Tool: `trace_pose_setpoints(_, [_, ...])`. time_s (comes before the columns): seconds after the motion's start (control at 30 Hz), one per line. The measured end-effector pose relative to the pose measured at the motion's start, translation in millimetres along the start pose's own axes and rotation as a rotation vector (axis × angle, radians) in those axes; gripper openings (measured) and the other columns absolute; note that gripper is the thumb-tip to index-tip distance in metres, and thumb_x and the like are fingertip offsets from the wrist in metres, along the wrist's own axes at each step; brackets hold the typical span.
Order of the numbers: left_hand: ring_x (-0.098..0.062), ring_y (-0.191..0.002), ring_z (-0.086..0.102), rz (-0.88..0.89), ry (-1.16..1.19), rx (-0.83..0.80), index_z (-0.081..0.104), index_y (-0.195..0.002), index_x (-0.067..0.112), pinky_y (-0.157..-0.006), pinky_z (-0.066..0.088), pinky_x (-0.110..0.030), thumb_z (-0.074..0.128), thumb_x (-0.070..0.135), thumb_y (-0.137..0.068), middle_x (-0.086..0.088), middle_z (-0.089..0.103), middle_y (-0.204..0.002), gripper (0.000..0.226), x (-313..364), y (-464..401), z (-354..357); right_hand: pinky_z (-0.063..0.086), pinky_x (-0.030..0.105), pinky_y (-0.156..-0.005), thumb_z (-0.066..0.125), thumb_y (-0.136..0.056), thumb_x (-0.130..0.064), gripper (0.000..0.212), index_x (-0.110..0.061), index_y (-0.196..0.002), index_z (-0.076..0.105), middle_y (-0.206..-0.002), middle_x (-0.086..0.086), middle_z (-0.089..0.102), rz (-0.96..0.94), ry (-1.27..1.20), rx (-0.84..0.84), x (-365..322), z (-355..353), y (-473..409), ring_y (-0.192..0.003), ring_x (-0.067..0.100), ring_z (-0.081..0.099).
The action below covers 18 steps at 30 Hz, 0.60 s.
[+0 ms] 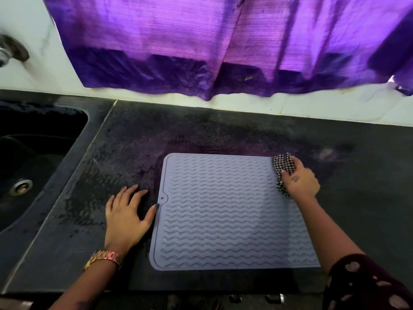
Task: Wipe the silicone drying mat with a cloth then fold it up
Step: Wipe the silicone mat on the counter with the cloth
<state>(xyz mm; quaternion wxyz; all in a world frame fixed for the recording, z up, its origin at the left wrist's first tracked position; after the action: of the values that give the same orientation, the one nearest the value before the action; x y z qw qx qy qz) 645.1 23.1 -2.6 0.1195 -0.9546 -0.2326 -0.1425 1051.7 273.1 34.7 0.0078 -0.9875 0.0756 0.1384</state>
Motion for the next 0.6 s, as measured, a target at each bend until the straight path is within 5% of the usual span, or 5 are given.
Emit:
trace_pose_setpoints(0.27, [-0.027, -0.135, 0.036, -0.001, 0.006, 0.000, 0.060, -0.122, 0.021, -0.114, 0.014, -0.047, 0.028, 0.066, -0.075, -0.005, 0.050, -0.138, 0.072, 2, 0, -2, 0.043, 0.047, -0.090, 0.061, -0.086, -0.026, 0.062, -0.009, -0.139, 0.035, -0.129, 0.025, 0.047, 0.081, -0.068, 0.105, 18, -22, -6, -0.113, 0.044, 0.050])
trace_pose_setpoints(0.37, [-0.026, -0.136, 0.034, -0.004, 0.008, -0.003, 0.059, -0.123, 0.022, -0.115, 0.013, -0.046, 0.027, 0.066, -0.075, -0.004, 0.049, -0.138, 0.072, 2, -1, -2, 0.045, 0.038, -0.083, 0.064, -0.084, -0.021, 0.046, -0.012, -0.127, 0.052, -0.120, 0.018, 0.053, -0.160, -0.174, 0.134, -33, -22, 15, -0.104, 0.038, 0.055])
trace_pose_setpoints(0.47, [-0.025, -0.136, 0.033, -0.005, 0.007, -0.006, 0.058, -0.124, 0.023, -0.115, 0.012, -0.045, 0.026, 0.066, -0.076, -0.003, 0.048, -0.139, 0.072, 2, 0, -2, 0.039, 0.021, -0.074, 0.066, -0.080, -0.010, 0.042, -0.021, -0.120, 0.061, -0.111, 0.004, 0.058, -0.505, -0.245, -0.008, -110, -5, 45, -0.101, 0.023, 0.056])
trace_pose_setpoints(0.6, [-0.025, -0.137, 0.032, -0.006, 0.014, -0.011, 0.058, -0.125, 0.023, -0.115, 0.011, -0.045, 0.025, 0.067, -0.076, -0.003, 0.047, -0.140, 0.073, 2, 1, -2, 0.041, 0.032, -0.088, 0.061, -0.084, -0.010, 0.043, -0.028, -0.123, 0.058, -0.115, 0.001, 0.058, -0.821, -0.184, -0.069, -200, 16, 80, -0.104, 0.020, 0.050])
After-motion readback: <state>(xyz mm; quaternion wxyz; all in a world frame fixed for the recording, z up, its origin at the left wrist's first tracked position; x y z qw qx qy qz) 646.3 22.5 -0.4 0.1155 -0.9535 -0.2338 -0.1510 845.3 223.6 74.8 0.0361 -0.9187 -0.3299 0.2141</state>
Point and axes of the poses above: each hand's wrist, its own y-axis away from the middle knuckle, its own z-axis out of the palm, x = y × z, the point moved 9 cm from there along -y, towards the middle knuckle
